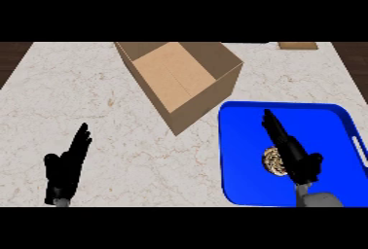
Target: Pick the cupcake from the tray and place it in the cardboard box
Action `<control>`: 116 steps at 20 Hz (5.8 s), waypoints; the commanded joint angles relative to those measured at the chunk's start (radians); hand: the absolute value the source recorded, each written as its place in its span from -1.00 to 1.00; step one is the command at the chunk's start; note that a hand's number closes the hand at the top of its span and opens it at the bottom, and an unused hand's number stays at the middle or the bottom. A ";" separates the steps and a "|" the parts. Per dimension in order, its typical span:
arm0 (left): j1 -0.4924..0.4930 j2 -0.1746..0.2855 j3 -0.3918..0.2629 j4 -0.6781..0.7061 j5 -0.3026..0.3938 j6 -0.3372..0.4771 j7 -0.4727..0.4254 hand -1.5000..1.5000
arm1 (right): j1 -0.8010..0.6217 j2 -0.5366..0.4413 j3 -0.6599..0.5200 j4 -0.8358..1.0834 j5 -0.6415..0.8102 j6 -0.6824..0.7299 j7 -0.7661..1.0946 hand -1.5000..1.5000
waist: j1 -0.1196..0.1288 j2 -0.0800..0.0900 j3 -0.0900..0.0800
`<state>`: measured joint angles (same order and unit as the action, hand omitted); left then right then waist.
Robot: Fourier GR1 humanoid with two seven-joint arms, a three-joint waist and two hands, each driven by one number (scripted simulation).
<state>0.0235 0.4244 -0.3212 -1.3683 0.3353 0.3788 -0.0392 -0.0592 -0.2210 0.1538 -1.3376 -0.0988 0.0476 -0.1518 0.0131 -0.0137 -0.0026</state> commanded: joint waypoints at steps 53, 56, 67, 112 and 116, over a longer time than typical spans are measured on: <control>0.005 0.062 0.097 -0.194 -0.215 -0.074 0.090 0.00 | -0.028 -0.045 0.122 -0.498 0.739 0.115 1.396 -1.00 | -0.007 0.013 0.002; -0.075 0.023 0.106 -0.159 -0.259 -0.064 0.154 0.00 | 0.032 -0.064 0.071 -0.483 0.726 0.101 1.280 -1.00 | -0.014 0.013 0.003; -0.055 -0.032 0.198 -0.077 -0.291 -0.161 0.065 0.00 | 0.042 0.024 0.057 -0.418 0.831 0.085 1.216 -1.00 | -0.014 0.014 0.002; -0.032 -0.190 0.272 -0.179 -0.476 -0.242 0.135 0.00 | -0.487 -0.165 0.019 0.146 1.080 0.079 0.509 1.00 | 0.008 0.018 0.003; 0.008 -0.191 0.289 -0.169 -0.480 -0.252 0.097 0.00 | -0.537 -0.151 -0.041 0.139 1.044 0.084 0.468 1.00 | -0.002 0.015 0.003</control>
<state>-0.0106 0.2435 -0.0361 -1.5431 -0.1324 0.1224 0.0999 -0.5199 -0.3773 0.1466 -1.2247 0.9637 0.1236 0.3692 0.0178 0.0038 0.0005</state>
